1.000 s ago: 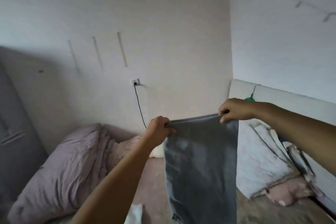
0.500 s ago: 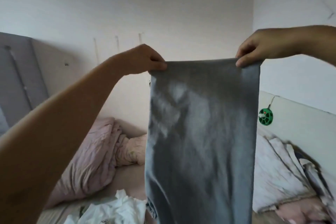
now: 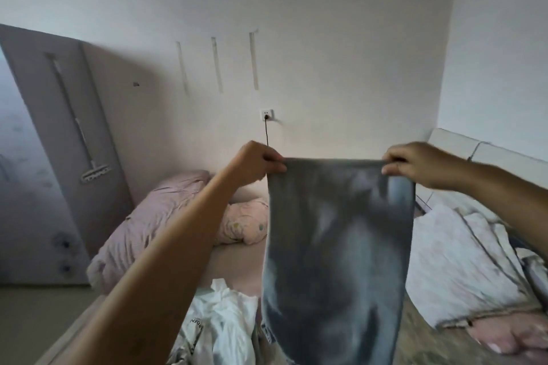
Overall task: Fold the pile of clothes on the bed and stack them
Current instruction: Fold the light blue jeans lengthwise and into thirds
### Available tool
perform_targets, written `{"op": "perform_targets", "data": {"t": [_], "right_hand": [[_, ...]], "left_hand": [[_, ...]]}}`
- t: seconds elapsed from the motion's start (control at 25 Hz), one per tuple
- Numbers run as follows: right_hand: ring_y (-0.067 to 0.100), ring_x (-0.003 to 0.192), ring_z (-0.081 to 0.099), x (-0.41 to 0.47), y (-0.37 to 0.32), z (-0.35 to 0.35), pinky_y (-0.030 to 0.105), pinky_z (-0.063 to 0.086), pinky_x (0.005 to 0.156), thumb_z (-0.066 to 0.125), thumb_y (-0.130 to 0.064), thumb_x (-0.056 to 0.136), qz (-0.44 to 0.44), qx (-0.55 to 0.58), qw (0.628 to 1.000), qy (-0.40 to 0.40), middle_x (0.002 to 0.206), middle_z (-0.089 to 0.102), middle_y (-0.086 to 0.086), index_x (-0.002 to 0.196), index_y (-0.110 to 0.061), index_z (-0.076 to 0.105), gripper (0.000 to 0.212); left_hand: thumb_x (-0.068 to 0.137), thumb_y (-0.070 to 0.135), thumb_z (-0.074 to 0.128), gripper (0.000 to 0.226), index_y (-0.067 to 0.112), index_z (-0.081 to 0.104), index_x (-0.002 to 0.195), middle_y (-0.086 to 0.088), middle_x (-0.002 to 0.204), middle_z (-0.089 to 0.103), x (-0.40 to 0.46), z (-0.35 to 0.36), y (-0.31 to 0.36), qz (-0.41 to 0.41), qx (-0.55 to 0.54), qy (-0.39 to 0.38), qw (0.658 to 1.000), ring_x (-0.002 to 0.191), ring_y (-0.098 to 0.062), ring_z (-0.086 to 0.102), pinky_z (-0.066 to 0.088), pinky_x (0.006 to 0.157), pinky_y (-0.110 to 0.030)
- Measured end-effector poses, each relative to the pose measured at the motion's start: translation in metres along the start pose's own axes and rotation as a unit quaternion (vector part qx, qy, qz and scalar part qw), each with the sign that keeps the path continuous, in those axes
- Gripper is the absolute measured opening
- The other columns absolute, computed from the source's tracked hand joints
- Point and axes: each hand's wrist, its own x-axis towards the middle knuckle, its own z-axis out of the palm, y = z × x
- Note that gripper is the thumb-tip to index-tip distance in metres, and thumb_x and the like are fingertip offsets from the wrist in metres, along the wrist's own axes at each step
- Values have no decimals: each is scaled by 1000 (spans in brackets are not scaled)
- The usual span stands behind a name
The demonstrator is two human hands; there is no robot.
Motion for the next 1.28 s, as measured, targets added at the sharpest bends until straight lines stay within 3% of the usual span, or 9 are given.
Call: {"op": "perform_targets", "data": {"t": [0.2, 0.44, 0.56, 0.64, 0.76, 0.96, 1.12, 1.2, 1.28], "right_hand": [[17, 76, 52, 8, 7, 3, 17, 35, 62, 65, -19, 89, 7, -1, 1000, 2, 78, 61, 0, 76, -17, 59, 14], [18, 76, 51, 20, 4, -9, 30, 38, 67, 63, -22, 90, -4, -67, 997, -43, 77, 54, -4, 76, -20, 54, 17], [17, 76, 54, 21, 10, -14, 29, 39, 67, 63, -19, 90, -4, -18, 1000, -2, 78, 59, -1, 79, -16, 59, 12], [22, 81, 57, 21, 11, -9, 31, 41, 69, 64, -18, 89, 2, -30, 999, -11, 83, 63, 4, 85, -10, 63, 9], [23, 83, 57, 23, 8, -12, 29, 40, 69, 66, -15, 87, -6, -31, 999, -2, 86, 65, 6, 89, -7, 66, 8], [24, 87, 55, 38, 18, 3, 30, 37, 71, 65, -13, 87, 11, -52, 999, 6, 90, 63, 8, 93, -7, 64, 8], [23, 74, 62, 61, 45, 55, 26, 44, 60, 65, -10, 87, 47, 2, 998, -41, 83, 62, 7, 83, -10, 61, 6], [17, 60, 62, 80, 62, 83, 20, 46, 54, 64, -5, 87, 81, 42, 994, -58, 81, 62, 10, 79, -9, 59, 10], [13, 60, 57, 102, 72, 108, 19, 45, 55, 62, -1, 88, 102, 59, 991, -66, 80, 61, 9, 74, -13, 55, 19]], "left_hand": [[78, -2, 72, 9, 7, 71, 80, 1, 51, 56, 2, 13, -11, 11, -49, 30, 998, 37, -1, 46, 43, 49, -18], [78, -2, 72, 9, 3, 72, 85, -5, 56, 61, 14, 0, -10, 44, 15, 16, 999, 39, 1, 51, 44, 54, -13], [76, 1, 74, 14, 9, 74, 88, -1, 63, 62, 18, -3, -9, 45, 12, 46, 998, 45, 4, 51, 42, 53, -9], [76, 3, 75, 14, 8, 75, 89, 1, 66, 62, 17, -3, -7, 52, 48, 19, 997, 49, 5, 50, 41, 56, -8], [76, 2, 74, 8, 4, 73, 84, 1, 58, 59, 20, -6, -5, 50, 55, 10, 997, 41, 3, 48, 41, 54, -15], [75, 1, 74, 9, 4, 72, 82, -3, 53, 59, 36, 6, -14, 45, 68, -12, 997, 39, 2, 49, 42, 55, -13], [70, -6, 75, 17, -6, 72, 86, 14, 39, 55, 53, 49, -58, -12, 59, -56, 997, 38, 6, 51, 39, 52, -6], [70, -8, 74, 21, -5, 73, 91, 9, 48, 62, 63, 72, -81, -47, 69, -72, 994, 46, 6, 53, 36, 52, -1], [73, -6, 73, 22, -2, 73, 95, -12, 77, 70, 78, 91, -103, -51, 92, -81, 991, 68, -6, 56, 34, 57, -1]]}}
